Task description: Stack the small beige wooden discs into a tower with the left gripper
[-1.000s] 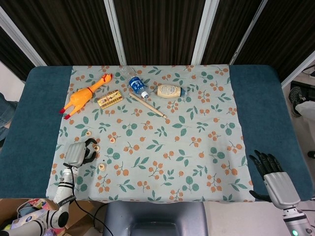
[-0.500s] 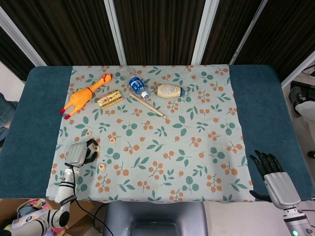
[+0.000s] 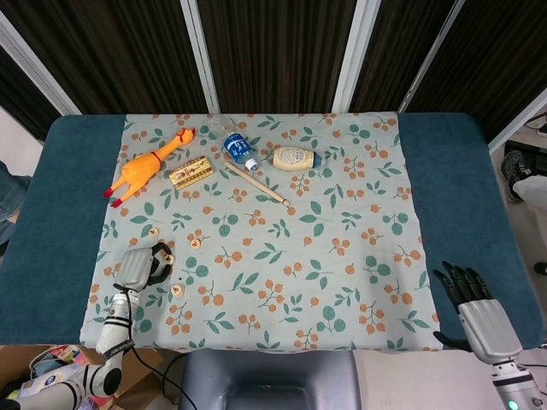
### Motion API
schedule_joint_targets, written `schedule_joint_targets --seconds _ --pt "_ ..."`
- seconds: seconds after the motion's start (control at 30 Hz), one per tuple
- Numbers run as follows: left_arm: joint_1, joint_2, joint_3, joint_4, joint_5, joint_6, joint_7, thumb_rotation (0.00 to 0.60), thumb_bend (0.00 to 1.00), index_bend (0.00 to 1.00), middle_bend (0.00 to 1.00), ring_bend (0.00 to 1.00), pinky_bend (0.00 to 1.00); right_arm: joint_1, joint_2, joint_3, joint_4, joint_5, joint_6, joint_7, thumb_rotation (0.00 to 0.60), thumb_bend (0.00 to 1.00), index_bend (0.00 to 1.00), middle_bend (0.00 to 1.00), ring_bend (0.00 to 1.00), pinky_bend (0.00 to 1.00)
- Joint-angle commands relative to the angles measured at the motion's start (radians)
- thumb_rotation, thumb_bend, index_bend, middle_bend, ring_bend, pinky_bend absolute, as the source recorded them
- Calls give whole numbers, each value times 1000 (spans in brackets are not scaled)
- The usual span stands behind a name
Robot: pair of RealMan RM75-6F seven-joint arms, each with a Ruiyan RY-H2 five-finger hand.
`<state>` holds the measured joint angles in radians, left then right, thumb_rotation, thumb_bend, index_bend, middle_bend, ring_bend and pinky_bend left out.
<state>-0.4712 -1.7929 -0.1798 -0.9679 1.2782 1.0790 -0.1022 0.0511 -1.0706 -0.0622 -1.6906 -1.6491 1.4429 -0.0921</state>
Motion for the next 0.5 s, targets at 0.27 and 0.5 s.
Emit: schedule_joint_targets --seconds 0.27,0.5 --pt "77 183 83 -323 100 107 -19 600 401 488 1000 1000 1000 2 -4 -6 1 -10 -7 -8 600 178 0 0 0 26" --pt "102 206 122 -385 111 112 9 600 401 475 1000 1000 1000 0 -2 -11 2 -22 1 -1 600 177 0 0 0 26"
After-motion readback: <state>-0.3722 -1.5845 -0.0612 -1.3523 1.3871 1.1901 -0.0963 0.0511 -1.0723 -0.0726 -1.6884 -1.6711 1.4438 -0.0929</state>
